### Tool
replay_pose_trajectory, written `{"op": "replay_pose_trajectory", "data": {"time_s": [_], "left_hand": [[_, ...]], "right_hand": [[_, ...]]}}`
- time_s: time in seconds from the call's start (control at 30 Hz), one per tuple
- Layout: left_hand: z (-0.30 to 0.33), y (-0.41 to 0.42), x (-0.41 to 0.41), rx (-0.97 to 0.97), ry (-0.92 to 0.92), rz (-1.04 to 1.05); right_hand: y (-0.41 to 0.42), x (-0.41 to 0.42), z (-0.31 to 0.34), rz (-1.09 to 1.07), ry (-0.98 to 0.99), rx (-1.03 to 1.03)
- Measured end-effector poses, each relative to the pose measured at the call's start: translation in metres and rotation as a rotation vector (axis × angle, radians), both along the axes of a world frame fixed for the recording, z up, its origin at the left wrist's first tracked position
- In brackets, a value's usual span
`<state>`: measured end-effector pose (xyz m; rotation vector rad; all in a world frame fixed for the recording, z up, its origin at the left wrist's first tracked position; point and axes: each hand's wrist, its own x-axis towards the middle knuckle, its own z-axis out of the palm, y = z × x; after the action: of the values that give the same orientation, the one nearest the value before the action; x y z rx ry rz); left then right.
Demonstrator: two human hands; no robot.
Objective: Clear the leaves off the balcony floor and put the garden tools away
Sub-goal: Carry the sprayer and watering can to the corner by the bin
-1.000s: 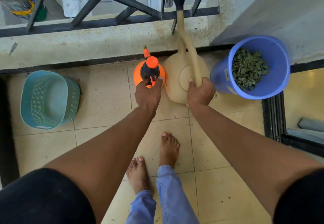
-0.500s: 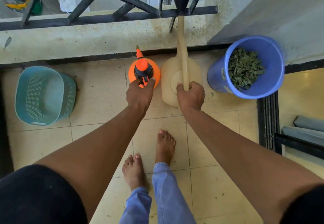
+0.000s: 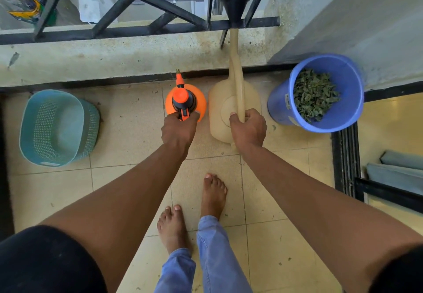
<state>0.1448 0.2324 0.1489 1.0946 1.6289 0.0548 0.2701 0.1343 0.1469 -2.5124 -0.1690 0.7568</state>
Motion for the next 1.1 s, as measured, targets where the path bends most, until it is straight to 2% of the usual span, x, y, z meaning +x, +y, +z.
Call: {"op": "replay_pose_trajectory", "data": {"time_s": [0.3, 0.47, 0.6, 0.73, 0.8, 0.93, 1.1], "left_hand": [[0.025, -0.020, 0.001, -0.026, 0.008, 0.093], [0.053, -0.041, -0.006, -0.104, 0.144, 0.001], [0.080, -0.062, -0.019, -0.080, 0.117, -0.050], [0.107, -0.083, -0.036, -0.041, 0.102, -0.203], [0.122, -0.090, -0.044, -0.016, 0.022, -0.309], [0.142, -0.100, -0.061, -0.069, -0.125, -0.432], [0.160, -0.135, -0.098, -0.038, -0.126, -0.698]], "right_hand": [[-0.011, 0.002, 0.035, -0.024, 0.082, -0.005], [-0.026, -0.002, 0.071, -0.060, 0.076, 0.018], [-0.042, -0.013, 0.095, -0.092, 0.061, 0.066], [-0.061, -0.035, 0.115, -0.184, 0.129, 0.236], [-0.074, -0.049, 0.126, -0.222, 0.152, 0.285], [-0.106, -0.084, 0.152, -0.323, 0.131, 0.325], [-0.179, -0.151, 0.169, -0.448, 0.150, 0.368]]}}
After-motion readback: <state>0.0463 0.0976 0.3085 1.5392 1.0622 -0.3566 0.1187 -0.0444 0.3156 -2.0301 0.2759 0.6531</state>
